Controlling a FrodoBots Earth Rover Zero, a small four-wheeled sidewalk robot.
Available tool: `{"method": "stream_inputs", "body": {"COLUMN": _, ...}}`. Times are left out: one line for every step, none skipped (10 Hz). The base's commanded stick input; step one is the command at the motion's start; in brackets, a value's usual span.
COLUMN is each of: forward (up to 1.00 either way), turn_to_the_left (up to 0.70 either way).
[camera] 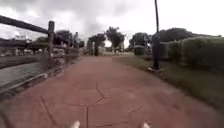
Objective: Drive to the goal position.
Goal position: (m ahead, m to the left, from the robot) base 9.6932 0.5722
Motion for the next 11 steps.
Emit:
{"method": "stream_inputs", "body": {"forward": 0.70, "turn_to_the_left": 0.00}}
{"method": "stream_inputs", "body": {"forward": 0.70, "turn_to_the_left": 0.00}}
{"method": "stream_inputs", "body": {"forward": 0.70, "turn_to_the_left": 0.00}}
{"method": "stream_inputs", "body": {"forward": 0.70, "turn_to_the_left": 0.00}}
{"method": "stream_inputs", "body": {"forward": 0.70, "turn_to_the_left": 0.00}}
{"method": "stream_inputs", "body": {"forward": 0.70, "turn_to_the_left": 0.00}}
{"method": "stream_inputs", "body": {"forward": 0.70, "turn_to_the_left": 0.00}}
{"method": "stream_inputs", "body": {"forward": 0.70, "turn_to_the_left": 0.00}}
{"method": "stream_inputs", "body": {"forward": 0.70, "turn_to_the_left": 0.00}}
{"method": "stream_inputs", "body": {"forward": 0.70, "turn_to_the_left": 0.00}}
{"method": "stream_inputs", "body": {"forward": 0.70, "turn_to_the_left": 0.00}}
